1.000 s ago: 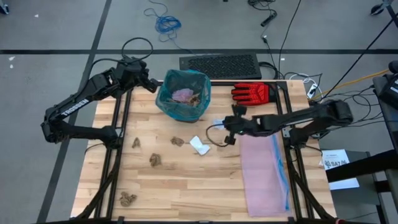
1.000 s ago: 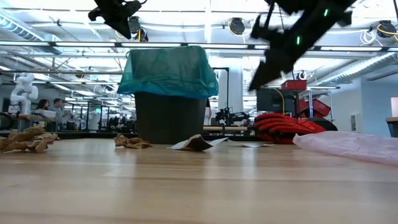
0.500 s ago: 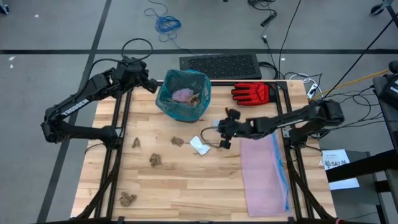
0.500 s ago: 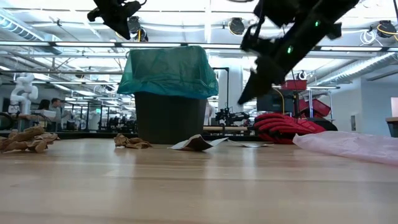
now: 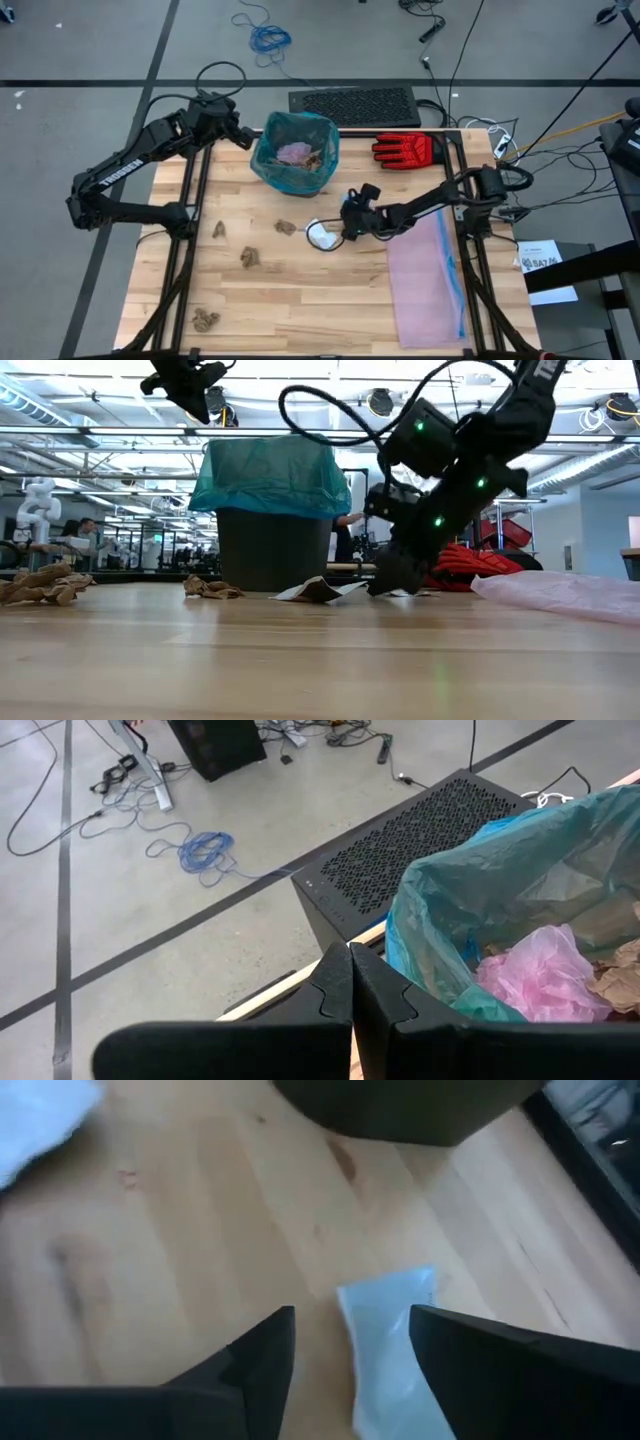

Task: Place trash/remove bag and relplace
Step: Put the blue paper into the trash bin

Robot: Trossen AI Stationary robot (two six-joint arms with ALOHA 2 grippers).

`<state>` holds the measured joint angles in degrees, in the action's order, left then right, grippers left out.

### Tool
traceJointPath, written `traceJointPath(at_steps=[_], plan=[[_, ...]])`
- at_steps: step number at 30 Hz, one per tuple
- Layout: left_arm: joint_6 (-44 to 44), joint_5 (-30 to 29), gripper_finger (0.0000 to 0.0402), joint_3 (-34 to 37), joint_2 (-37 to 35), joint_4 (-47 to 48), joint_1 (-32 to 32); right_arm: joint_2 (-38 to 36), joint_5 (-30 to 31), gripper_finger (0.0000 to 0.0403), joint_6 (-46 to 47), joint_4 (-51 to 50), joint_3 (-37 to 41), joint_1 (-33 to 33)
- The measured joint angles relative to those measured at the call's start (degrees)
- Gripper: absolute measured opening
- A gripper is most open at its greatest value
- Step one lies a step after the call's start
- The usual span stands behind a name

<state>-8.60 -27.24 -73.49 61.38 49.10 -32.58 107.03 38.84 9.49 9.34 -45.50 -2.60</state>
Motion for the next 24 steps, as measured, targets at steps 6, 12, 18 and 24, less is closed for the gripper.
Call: traceJointPath(at_steps=[6, 12, 18, 24], plan=[[0.00, 0.00, 0.0000, 0.00, 0.07, -0.02, 0.00, 2.18, -1.33, 0.0038, -0.27, 3.59, -0.09, 1.53], [0.02, 0.00, 0.0000, 0.00, 0.14, 0.05, -0.02, -0.50, -6.06, 0.0002, -0.59, 1.93, 0.04, 1.68], [0.03, 0.00, 0.0000, 0.00, 0.14, 0.39, 0.00, -12.08, -6.41, 0.0000, -1.70, 1.62, 0.04, -0.08], [0.02, 0.00, 0.0000, 0.00, 0.16, 0.44, -0.01, -26.45, -8.17, 0.0000, -7.50, 2.17, 0.03, -0.45]])
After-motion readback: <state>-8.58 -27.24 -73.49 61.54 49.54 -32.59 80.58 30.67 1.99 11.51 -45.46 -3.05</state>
